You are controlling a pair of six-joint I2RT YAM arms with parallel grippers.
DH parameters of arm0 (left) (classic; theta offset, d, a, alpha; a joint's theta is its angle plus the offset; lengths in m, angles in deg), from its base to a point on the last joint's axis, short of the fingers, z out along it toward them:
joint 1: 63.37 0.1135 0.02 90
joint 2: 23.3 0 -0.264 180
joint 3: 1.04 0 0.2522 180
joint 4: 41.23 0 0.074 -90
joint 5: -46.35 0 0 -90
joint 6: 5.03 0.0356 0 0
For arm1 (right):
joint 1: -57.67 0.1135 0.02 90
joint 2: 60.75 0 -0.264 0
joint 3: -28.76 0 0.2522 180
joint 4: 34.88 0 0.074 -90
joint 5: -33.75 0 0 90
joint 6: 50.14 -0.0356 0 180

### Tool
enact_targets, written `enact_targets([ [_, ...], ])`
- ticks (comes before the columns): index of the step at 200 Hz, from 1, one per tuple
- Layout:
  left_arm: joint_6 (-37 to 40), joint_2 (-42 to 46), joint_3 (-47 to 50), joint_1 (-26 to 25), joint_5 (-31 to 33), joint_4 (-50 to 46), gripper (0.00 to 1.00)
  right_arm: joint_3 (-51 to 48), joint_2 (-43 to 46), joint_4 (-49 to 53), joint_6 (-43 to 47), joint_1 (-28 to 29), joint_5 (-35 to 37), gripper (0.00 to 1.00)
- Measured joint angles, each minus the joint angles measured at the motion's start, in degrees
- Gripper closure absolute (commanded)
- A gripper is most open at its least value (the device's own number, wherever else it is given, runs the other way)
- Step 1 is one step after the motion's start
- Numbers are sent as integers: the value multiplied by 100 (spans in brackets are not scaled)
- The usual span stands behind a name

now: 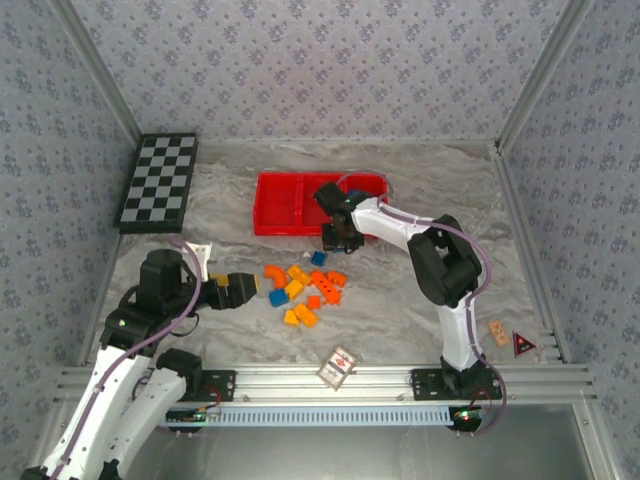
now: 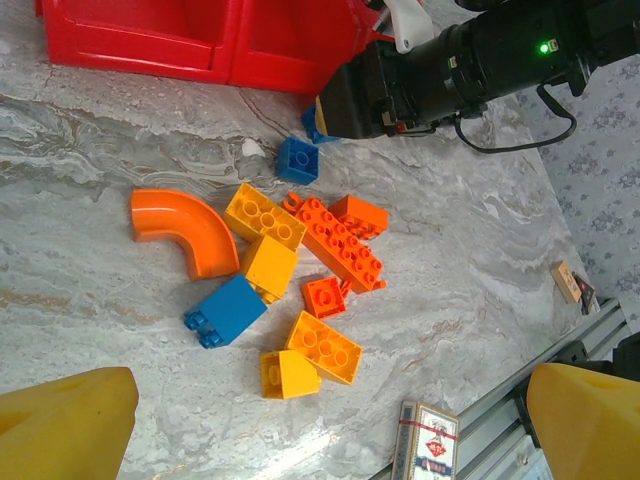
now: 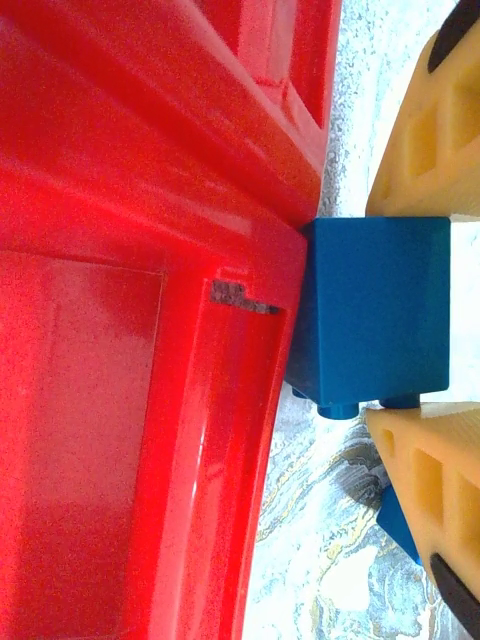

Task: Sort the legos into containers by color
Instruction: Pick up the lego from the center of the table, then place the lego in the container.

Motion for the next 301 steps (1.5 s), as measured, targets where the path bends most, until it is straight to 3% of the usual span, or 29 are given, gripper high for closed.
enact_targets([
  [43, 0, 0, 0, 0, 48, 2, 0, -26, 245, 4, 125, 79, -195, 70],
  [90, 4, 7, -2, -66, 81, 4, 0, 127, 1193, 348, 256, 192, -310, 68],
  [132, 52, 140, 11, -214, 63, 55, 0, 844, 1521, 649, 564, -326, -302, 69],
  [183, 94, -33, 11, -581, 216, 44, 0, 1462, 769, 892, 752, -1281, -317, 70],
  [254, 94, 15, 11, -654, 282, 48, 0, 2922, -673, 1373, 1008, -1333, -291, 68],
  [301, 94, 44, 11, -675, 282, 46, 0, 3311, -898, 1578, 1034, -1403, -122, 68],
])
